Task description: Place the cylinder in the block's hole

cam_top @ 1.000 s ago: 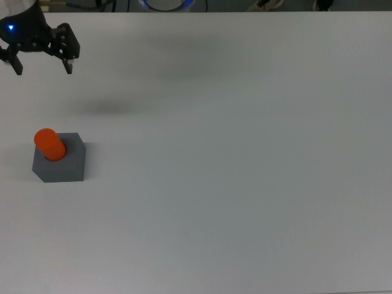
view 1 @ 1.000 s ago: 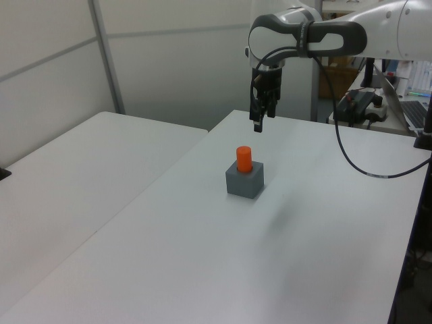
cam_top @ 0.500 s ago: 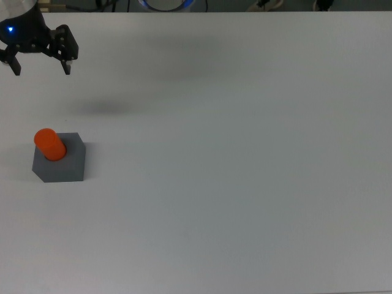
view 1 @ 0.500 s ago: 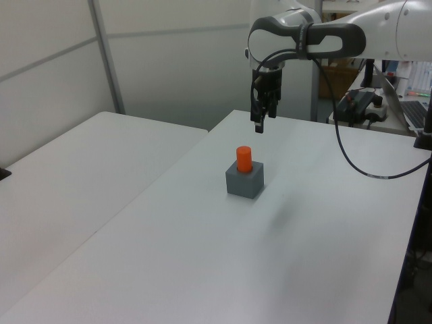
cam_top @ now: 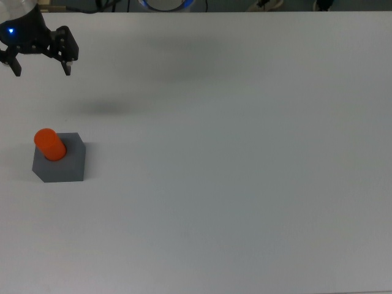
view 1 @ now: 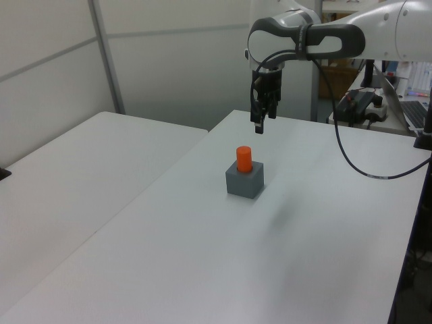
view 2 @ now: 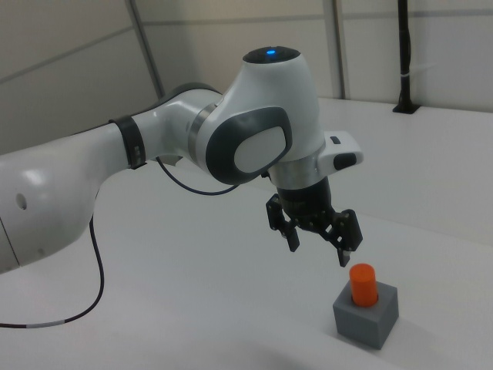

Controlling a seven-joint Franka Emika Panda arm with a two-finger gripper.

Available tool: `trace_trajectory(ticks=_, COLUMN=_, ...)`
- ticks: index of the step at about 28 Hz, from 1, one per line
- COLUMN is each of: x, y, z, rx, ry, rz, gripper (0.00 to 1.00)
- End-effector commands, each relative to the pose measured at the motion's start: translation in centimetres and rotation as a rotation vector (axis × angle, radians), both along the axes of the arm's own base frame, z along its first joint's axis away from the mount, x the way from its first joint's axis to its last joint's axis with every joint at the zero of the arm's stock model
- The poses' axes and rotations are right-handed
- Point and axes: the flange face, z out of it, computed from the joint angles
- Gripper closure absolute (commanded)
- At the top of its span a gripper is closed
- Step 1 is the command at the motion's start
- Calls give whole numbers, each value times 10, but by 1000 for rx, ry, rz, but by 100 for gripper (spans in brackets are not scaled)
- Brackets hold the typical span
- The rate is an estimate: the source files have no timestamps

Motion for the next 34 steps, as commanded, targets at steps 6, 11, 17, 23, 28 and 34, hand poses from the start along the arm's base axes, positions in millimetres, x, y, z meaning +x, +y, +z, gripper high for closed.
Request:
trace_trajectory(ticks=6, x=3, y=11, z=-3, rx=-17, ry=22, rz=19, gripper=0)
trace_trajectory(ticks=11, x=3, y=10, z=-2, rx=-22, ry=22, rz=19, gripper=0)
trace_trajectory(ticks=17, x=3, y=11, z=-3, rx=-22, ry=22, rz=21, gripper=0)
trace_trajectory(ticks=23, x=3, y=11, z=-4, rx=-27, ry=27, rz=22, gripper=0)
trace_trajectory(ticks=28, x=4, y=13, z=-4, rx=-27, ry=26, rz=25, gripper=0)
trace_trajectory(ticks=34, x=3, y=13, z=-4, rx=-26, ry=28, rz=25, gripper=0)
